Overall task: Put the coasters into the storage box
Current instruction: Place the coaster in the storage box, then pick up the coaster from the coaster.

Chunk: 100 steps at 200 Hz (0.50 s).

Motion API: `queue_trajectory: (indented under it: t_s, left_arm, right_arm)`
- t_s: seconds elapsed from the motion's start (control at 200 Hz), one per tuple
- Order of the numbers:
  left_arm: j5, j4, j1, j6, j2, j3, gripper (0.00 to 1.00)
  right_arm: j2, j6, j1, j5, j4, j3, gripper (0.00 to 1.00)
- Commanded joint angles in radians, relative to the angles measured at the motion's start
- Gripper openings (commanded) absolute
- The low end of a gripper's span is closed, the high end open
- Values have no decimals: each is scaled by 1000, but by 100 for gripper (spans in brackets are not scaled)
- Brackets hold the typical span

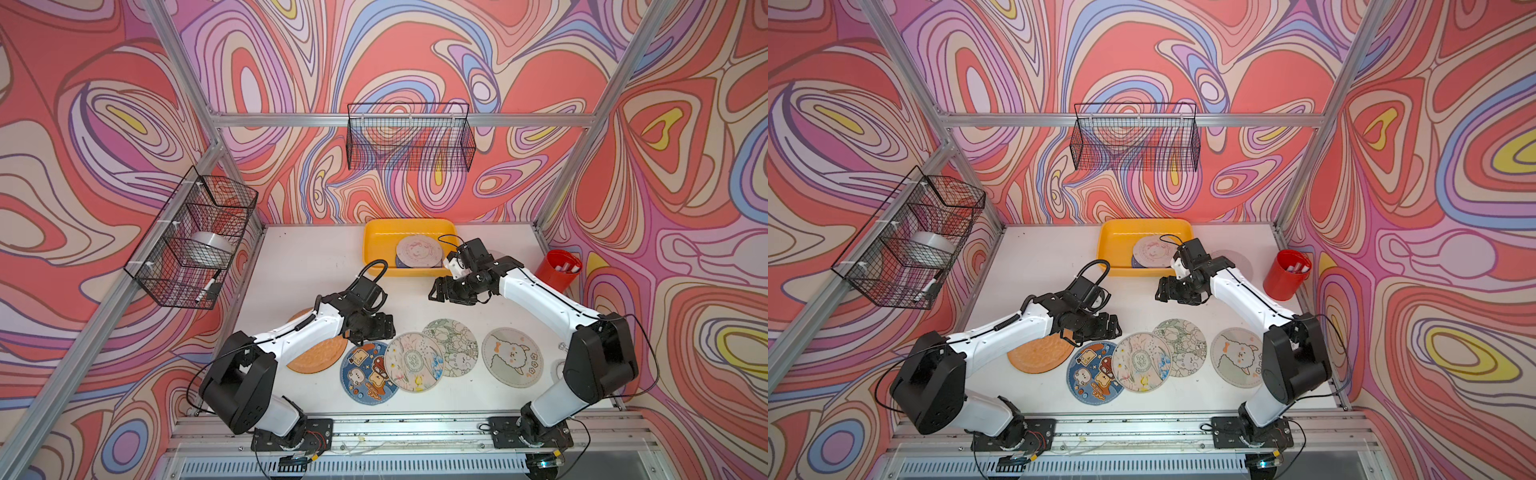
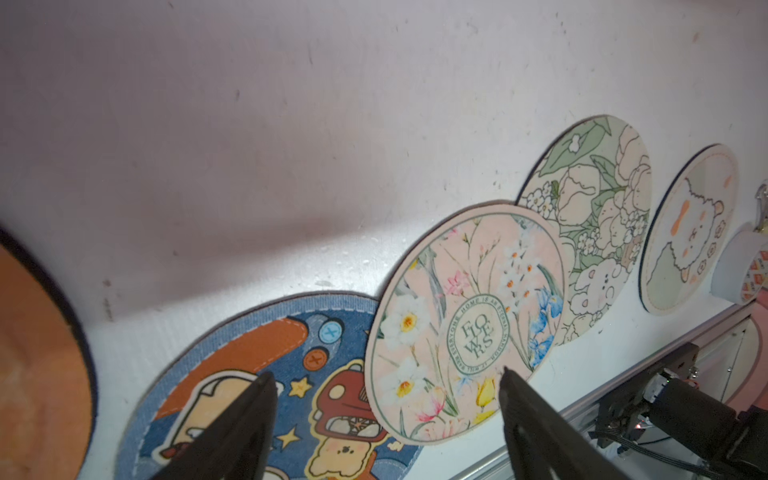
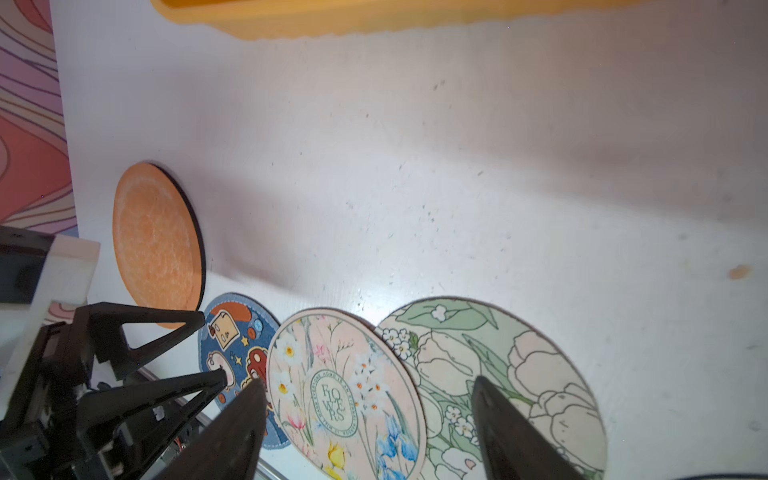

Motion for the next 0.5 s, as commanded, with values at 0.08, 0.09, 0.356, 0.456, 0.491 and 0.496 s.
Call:
queue_trajectory:
  t_s: [0.08,0.09,0.356,0.456,0.491,0.496]
  left_arm:
    - [-25,-62,-103,-81,49,-13,75]
    - [-26,-65,-107,-82,52,-13,75]
    - [-62,-121,-142,-76,117,39,69]
    - [-58,-131,-144,-67,140,48,68]
    - [-57,-131,-145,-66,146,51,68]
    - [-56,-131,-145,-65,147,52,68]
  right_arm:
    - [-54,39,82,-37,22,-127,79]
    - [-55,41,86,-36,23,-132,79]
    - [-70,75,147,-45,79,-255,78]
    - [-68,75,161,-41,90,-281,78]
    - [-68,75,165,-36,91,-289,78]
    - [-67,75,166,-34,91,-290,77]
